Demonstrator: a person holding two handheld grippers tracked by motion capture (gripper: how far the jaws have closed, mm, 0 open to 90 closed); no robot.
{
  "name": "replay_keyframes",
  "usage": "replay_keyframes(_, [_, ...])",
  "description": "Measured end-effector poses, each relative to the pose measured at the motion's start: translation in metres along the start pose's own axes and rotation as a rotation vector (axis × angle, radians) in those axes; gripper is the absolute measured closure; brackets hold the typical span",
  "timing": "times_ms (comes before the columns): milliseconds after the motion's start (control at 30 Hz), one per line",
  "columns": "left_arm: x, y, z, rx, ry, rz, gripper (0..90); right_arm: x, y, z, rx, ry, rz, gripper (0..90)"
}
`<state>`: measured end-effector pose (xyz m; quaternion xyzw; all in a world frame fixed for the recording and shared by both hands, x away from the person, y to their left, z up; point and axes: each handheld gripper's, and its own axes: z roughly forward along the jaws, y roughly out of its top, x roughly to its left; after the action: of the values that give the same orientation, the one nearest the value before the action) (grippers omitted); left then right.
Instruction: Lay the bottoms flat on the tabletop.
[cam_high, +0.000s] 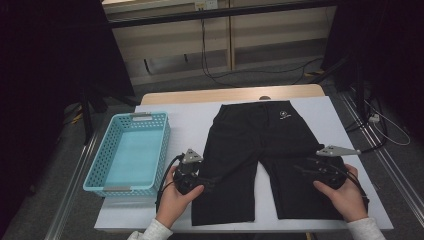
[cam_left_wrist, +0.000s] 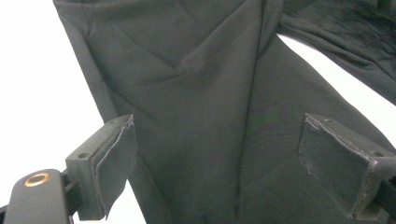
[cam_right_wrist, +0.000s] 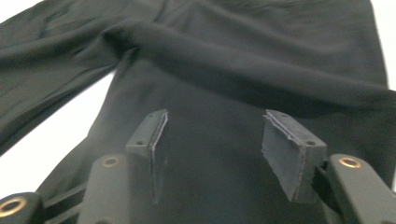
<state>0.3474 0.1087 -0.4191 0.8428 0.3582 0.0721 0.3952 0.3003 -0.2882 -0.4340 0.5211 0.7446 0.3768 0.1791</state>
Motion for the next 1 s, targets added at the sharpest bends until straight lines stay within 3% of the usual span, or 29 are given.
replay_keyframes(267, [0.001, 0.000, 0.000, 0.006, -0.002, 0.003, 12.2, 0.015, -0.002, 0.006, 0.021, 0.047, -0.047, 39.9])
replay_keyframes(433, [0.001, 0.000, -0.001, 0.000, -0.001, -0.001, 12.1, 0.023, -0.004, 0.006, 0.028, 0.043, -0.066, 40.2])
replay_keyframes(533, [0.001, 0.001, -0.002, -0.002, 0.001, -0.006, 12.1, 0.033, -0.007, 0.011, 0.040, 0.082, -0.083, 39.5])
replay_keyframes(733, [0.000, 0.001, -0.001, 0.004, -0.008, -0.007, 12.0, 0.056, -0.008, 0.022, 0.082, 0.117, -0.177, 42.3])
replay_keyframes(1000, [0.001, 0.001, 0.000, 0.004, -0.004, -0.003, 12.1, 0.067, -0.007, 0.022, 0.081, 0.151, -0.212, 40.4])
